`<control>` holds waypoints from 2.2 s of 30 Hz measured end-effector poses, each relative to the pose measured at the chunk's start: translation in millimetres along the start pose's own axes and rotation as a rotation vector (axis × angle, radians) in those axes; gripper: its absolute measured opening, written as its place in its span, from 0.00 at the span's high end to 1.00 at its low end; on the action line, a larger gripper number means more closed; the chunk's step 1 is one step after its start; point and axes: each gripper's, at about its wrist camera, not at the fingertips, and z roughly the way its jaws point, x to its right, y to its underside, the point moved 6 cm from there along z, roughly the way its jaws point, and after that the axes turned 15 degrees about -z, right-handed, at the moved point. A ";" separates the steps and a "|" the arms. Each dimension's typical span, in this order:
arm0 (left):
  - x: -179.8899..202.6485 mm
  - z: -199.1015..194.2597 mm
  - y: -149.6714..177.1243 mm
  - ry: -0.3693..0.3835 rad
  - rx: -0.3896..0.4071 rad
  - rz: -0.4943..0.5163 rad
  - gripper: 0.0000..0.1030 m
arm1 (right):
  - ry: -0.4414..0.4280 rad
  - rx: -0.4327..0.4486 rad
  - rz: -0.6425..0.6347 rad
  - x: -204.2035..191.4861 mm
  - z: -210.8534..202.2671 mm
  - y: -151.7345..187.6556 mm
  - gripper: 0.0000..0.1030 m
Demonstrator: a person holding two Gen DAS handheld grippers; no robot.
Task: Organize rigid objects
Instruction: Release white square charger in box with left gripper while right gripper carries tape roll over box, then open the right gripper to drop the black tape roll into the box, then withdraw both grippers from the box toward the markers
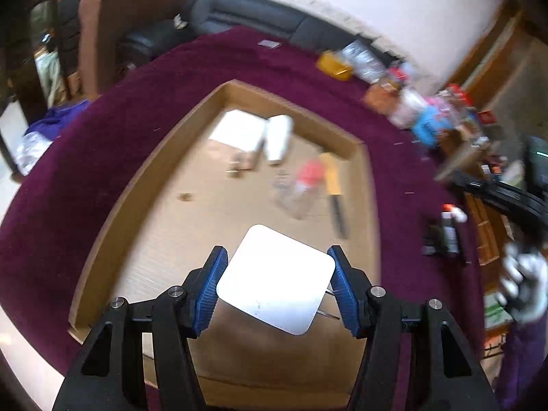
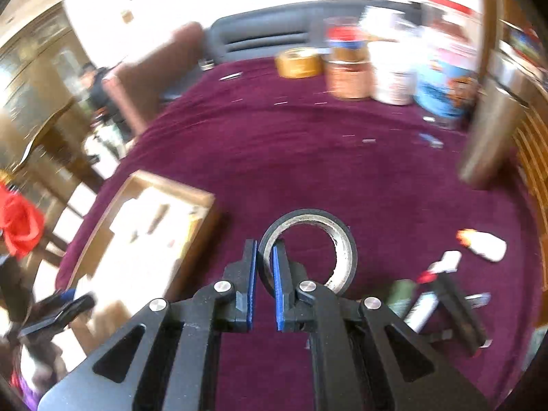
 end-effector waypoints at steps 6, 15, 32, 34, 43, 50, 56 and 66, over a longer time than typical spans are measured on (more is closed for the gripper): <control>-19.0 43.0 -23.5 -0.113 -0.079 -0.010 0.48 | -0.131 -0.028 -0.108 -74.2 28.3 -0.8 0.94; -8.1 67.5 -64.2 -0.159 -0.041 -0.006 0.47 | -0.229 -0.094 -0.206 -134.2 62.1 8.1 0.93; -49.0 -78.2 -24.3 0.100 0.246 -0.107 0.36 | -0.165 -0.278 -0.265 -164.9 149.3 0.4 0.92; -49.7 -76.7 -23.1 0.107 0.248 -0.100 0.36 | -0.186 -0.270 -0.239 -161.8 156.8 -6.5 0.91; -50.3 -67.9 -1.7 0.105 0.186 -0.103 0.36 | -0.259 -0.129 -0.146 -138.3 86.9 -6.8 0.66; -22.4 -82.1 25.1 0.145 0.226 -0.028 0.36 | 0.303 0.344 -0.239 -49.4 -91.7 3.0 0.60; 56.8 -81.9 57.4 0.196 0.238 0.206 0.22 | 0.394 0.367 0.011 67.8 -137.7 65.7 0.00; 151.4 0.0 136.2 0.275 -0.150 0.336 0.22 | 0.305 0.217 0.595 243.6 -73.6 187.0 0.07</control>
